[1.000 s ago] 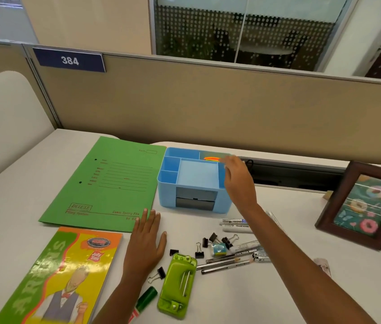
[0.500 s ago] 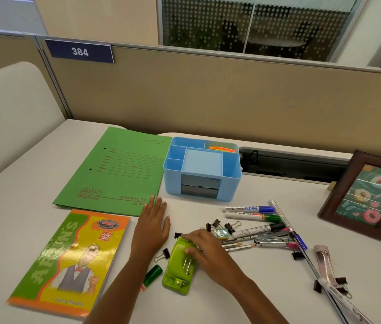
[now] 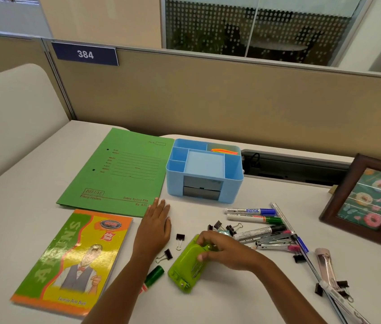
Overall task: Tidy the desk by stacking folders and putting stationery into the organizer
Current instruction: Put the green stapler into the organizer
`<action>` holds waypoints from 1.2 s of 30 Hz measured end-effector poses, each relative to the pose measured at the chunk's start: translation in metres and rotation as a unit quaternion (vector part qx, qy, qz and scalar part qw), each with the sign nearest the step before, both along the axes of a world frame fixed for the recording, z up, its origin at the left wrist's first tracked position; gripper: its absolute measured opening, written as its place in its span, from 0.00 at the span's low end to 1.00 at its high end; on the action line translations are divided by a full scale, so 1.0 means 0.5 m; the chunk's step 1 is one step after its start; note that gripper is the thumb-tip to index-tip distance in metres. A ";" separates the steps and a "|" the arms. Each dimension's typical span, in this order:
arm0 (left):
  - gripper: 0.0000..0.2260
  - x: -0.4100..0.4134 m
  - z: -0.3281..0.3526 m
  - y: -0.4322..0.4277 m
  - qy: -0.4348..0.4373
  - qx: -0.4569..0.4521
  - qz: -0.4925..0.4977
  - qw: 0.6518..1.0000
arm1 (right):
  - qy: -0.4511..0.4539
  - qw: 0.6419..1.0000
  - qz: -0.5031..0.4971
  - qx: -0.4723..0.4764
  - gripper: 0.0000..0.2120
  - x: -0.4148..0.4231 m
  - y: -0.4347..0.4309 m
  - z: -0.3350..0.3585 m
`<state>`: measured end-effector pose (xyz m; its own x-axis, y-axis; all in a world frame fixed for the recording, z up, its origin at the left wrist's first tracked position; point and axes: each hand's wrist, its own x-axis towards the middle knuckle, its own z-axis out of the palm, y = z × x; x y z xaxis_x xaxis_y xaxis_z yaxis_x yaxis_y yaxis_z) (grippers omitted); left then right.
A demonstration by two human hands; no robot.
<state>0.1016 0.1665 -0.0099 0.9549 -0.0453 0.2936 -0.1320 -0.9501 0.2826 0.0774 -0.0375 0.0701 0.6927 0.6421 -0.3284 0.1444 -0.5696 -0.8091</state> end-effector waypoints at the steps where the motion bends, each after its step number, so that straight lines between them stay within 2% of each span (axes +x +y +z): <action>1: 0.20 0.000 0.000 0.000 0.002 0.001 0.000 1.000 | 0.015 1.000 -0.003 0.016 0.13 -0.001 -0.005 0.006; 3: 0.20 0.001 0.000 0.000 0.005 0.004 0.000 1.000 | 0.023 0.999 -0.012 0.039 0.12 0.002 -0.015 0.018; 7: 0.20 -0.002 0.001 -0.001 0.013 0.006 -0.002 1.000 | -0.028 0.996 -0.034 0.082 0.11 0.028 -0.024 0.074; 11: 0.20 -0.001 -0.005 0.000 0.002 -0.011 -0.004 1.000 | -0.117 0.982 -0.088 0.124 0.15 0.086 -0.018 0.164; 14: 0.20 -0.002 0.003 -0.002 0.002 -0.013 -0.001 1.000 | -0.217 0.956 -0.136 0.141 0.21 0.149 -0.002 0.207; 17: 0.20 -0.002 -0.002 -0.002 0.001 -0.003 -0.003 1.000 | -0.317 0.919 -0.204 0.113 0.27 0.224 0.024 0.209; 20: 0.20 -0.001 -0.010 0.000 -0.003 -0.004 -0.003 1.000 | -0.387 0.884 -0.247 0.090 0.27 0.287 0.047 0.197; 25: 0.20 -0.001 -0.012 0.003 -0.005 -0.019 -0.007 1.000 | -0.416 0.873 -0.246 0.057 0.25 0.351 0.070 0.179; 36: 0.20 0.004 -0.030 0.005 -0.012 -0.015 -0.010 1.000 | -0.380 0.907 -0.181 0.002 0.25 0.404 0.073 0.126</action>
